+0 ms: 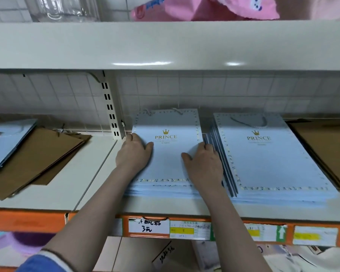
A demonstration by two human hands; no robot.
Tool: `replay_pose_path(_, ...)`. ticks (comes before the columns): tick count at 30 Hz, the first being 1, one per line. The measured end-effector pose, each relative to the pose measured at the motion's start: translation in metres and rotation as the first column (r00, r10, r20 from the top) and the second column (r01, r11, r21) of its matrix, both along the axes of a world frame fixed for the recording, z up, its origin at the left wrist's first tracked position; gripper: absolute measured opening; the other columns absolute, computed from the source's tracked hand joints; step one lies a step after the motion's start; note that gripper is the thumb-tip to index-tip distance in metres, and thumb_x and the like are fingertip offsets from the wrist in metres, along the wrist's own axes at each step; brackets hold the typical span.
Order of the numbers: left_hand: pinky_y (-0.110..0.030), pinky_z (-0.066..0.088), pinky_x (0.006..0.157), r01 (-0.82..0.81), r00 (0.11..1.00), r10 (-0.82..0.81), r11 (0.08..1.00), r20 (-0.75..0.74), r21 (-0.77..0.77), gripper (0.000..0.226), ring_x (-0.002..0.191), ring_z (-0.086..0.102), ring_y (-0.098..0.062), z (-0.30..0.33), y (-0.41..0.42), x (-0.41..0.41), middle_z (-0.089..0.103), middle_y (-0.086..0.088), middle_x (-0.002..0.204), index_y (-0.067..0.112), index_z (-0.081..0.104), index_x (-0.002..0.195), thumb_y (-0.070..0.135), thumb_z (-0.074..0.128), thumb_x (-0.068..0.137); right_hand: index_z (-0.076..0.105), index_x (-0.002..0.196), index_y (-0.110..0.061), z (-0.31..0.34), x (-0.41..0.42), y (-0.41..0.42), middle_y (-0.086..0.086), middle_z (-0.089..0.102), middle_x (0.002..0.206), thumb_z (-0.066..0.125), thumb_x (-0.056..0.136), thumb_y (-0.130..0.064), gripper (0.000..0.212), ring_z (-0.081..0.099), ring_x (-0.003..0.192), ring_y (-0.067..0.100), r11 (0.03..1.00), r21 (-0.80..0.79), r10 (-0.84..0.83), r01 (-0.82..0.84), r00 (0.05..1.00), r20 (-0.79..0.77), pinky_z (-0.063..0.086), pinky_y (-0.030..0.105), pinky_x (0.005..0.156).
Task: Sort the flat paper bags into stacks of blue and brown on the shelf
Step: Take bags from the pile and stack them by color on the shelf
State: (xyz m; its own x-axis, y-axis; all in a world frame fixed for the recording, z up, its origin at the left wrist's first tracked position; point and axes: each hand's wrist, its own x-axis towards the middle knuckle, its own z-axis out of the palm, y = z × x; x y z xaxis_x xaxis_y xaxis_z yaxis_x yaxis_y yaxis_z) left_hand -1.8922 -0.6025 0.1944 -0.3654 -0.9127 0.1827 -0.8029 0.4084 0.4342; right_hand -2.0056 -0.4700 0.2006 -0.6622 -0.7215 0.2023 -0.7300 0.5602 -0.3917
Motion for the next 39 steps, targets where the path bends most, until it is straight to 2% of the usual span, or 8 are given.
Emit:
replay_pose_path(4, -0.041, 0.035, 0.099, -0.037, 0.999, 0.036, 0.997, -0.015, -0.064, 0.060, 0.124, 0.040, -0.036, 0.009, 0.000, -0.001, 0.043, -0.020, 0.135, -0.005, 0.044, 0.126, 0.045, 0.049, 0.092, 0.026, 0.143, -0.001, 0.005, 0.001, 0.004, 0.013, 0.041, 0.138, 0.035, 0.098, -0.043, 0.062, 0.042, 0.122, 0.027, 0.999, 0.052, 0.011, -0.008, 0.999, -0.051, 0.036, 0.034, 0.099)
replay_pose_path(10, -0.041, 0.032, 0.101, -0.127, 0.989, 0.099, 0.947, -0.107, -0.296, 0.059, 0.123, 0.040, -0.035, 0.017, 0.015, 0.021, 0.048, -0.020, 0.130, 0.000, 0.051, 0.125, 0.043, 0.059, 0.087, 0.020, 0.146, -0.004, 0.012, 0.006, 0.012, 0.012, 0.033, 0.145, 0.035, 0.099, -0.043, 0.063, 0.028, 0.135, 0.026, 0.997, -0.045, 0.049, -0.056, 0.989, -0.136, 0.025, 0.036, 0.110)
replay_pose_path(17, -0.043, 0.023, 0.111, -0.243, 0.964, 0.265, 0.886, 0.001, -0.395, 0.062, 0.133, 0.032, -0.038, 0.008, 0.030, 0.092, 0.042, -0.024, 0.139, -0.001, 0.046, 0.134, 0.038, 0.058, 0.088, 0.022, 0.146, -0.004, 0.006, 0.050, -0.008, 0.013, 0.028, 0.149, 0.036, 0.098, -0.041, 0.063, 0.015, 0.142, 0.029, 0.967, -0.017, 0.249, -0.253, 0.961, -0.124, 0.012, 0.037, 0.116)
replay_pose_path(22, -0.049, 0.030, 0.107, -0.365, 0.924, 0.380, 0.848, -0.040, -0.385, 0.060, 0.128, 0.038, -0.046, 0.005, 0.028, 0.160, 0.047, -0.032, 0.131, -0.005, 0.052, 0.125, 0.031, 0.069, 0.081, 0.031, 0.142, -0.003, 0.001, 0.107, -0.028, 0.015, 0.037, 0.143, 0.042, 0.096, -0.041, 0.061, 0.021, 0.139, 0.032, 0.931, -0.014, 0.359, -0.365, 0.922, -0.142, 0.015, 0.039, 0.115)
replay_pose_path(29, -0.044, 0.022, 0.110, -0.482, 0.874, 0.474, 0.814, -0.108, -0.323, 0.061, 0.137, 0.028, -0.041, 0.003, 0.018, 0.282, 0.037, -0.029, 0.142, -0.003, 0.046, 0.134, 0.031, 0.065, 0.086, 0.041, 0.139, -0.001, -0.006, 0.218, -0.068, 0.017, 0.045, 0.140, 0.053, 0.091, -0.041, 0.064, 0.032, 0.136, 0.033, 0.891, -0.037, 0.440, -0.453, 0.879, -0.183, 0.025, 0.045, 0.112)
replay_pose_path(32, -0.049, 0.030, 0.106, -0.510, 0.859, 0.496, 0.803, -0.130, -0.307, 0.060, 0.130, 0.036, -0.045, 0.001, 0.008, 0.351, 0.044, -0.031, 0.135, -0.004, 0.051, 0.129, 0.031, 0.068, 0.084, 0.054, 0.126, 0.003, -0.013, 0.274, -0.089, 0.022, 0.058, 0.123, 0.067, 0.083, -0.035, 0.060, 0.047, 0.123, 0.038, 0.882, -0.107, 0.441, -0.460, 0.883, -0.159, 0.038, 0.048, 0.102)
replay_pose_path(35, -0.054, 0.038, 0.100, -0.533, 0.844, 0.521, 0.786, -0.127, -0.313, 0.061, 0.120, 0.045, -0.050, 0.001, -0.006, 0.416, 0.052, -0.033, 0.126, -0.006, 0.054, 0.123, 0.040, 0.057, 0.084, 0.061, 0.116, 0.006, -0.016, 0.329, -0.111, 0.025, 0.063, 0.109, 0.075, 0.075, -0.031, 0.057, 0.056, 0.110, 0.042, 0.885, -0.145, 0.427, -0.443, 0.895, -0.129, 0.047, 0.050, 0.092)
replay_pose_path(39, -0.051, 0.035, 0.103, -0.544, 0.836, 0.534, 0.778, -0.126, -0.315, 0.066, 0.122, 0.044, -0.048, 0.004, -0.024, 0.477, 0.053, -0.029, 0.126, -0.006, 0.056, 0.121, 0.044, 0.048, 0.078, 0.033, 0.144, -0.005, -0.009, 0.387, -0.136, 0.015, 0.039, 0.146, 0.046, 0.094, -0.045, 0.065, 0.028, 0.139, 0.029, 0.871, -0.041, 0.481, -0.490, 0.866, -0.138, 0.023, 0.038, 0.112)
